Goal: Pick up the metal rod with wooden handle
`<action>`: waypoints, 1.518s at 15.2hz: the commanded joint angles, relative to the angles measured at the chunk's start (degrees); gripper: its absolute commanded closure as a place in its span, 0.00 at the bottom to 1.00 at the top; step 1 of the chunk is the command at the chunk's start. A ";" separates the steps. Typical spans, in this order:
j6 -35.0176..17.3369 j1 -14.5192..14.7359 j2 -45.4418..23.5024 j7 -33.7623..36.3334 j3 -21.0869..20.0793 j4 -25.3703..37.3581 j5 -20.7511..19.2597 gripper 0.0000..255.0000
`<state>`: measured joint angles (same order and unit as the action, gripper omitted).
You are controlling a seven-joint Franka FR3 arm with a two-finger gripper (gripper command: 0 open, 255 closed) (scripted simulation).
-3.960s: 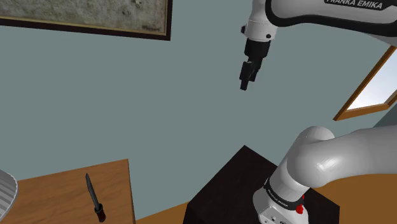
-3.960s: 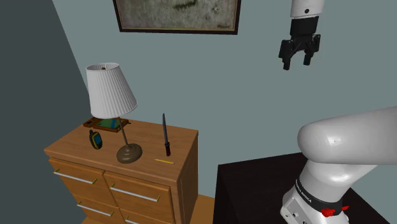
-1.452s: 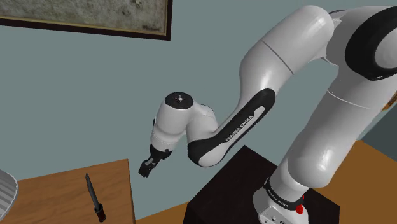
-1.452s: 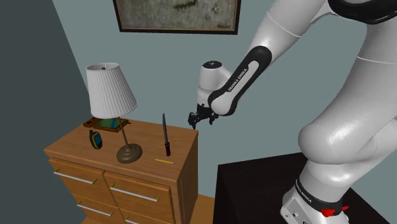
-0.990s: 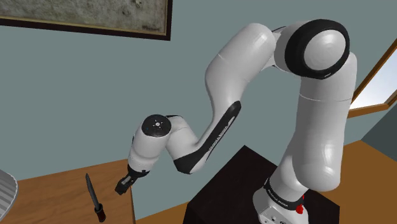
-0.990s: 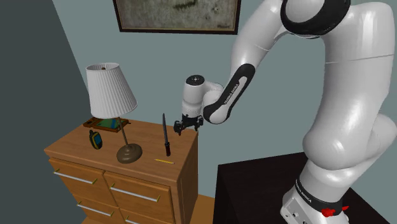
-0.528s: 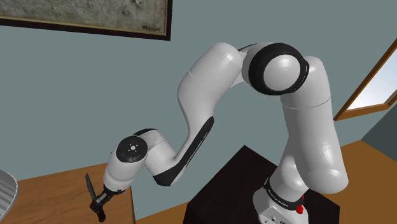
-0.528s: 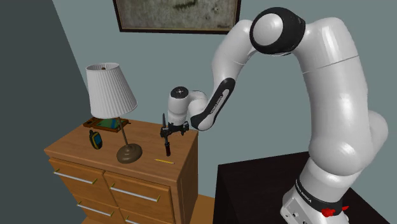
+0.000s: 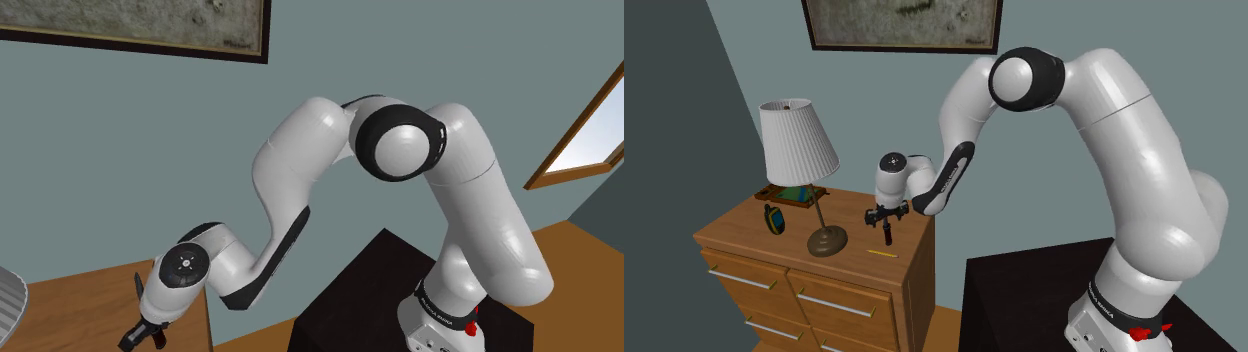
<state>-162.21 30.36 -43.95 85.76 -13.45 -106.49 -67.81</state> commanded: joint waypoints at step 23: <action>0.99 -1.14 2.20 -2.03 -1.45 -1.32 1.88 1.00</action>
<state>-161.46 29.49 -42.36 84.19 -14.54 -107.40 -66.39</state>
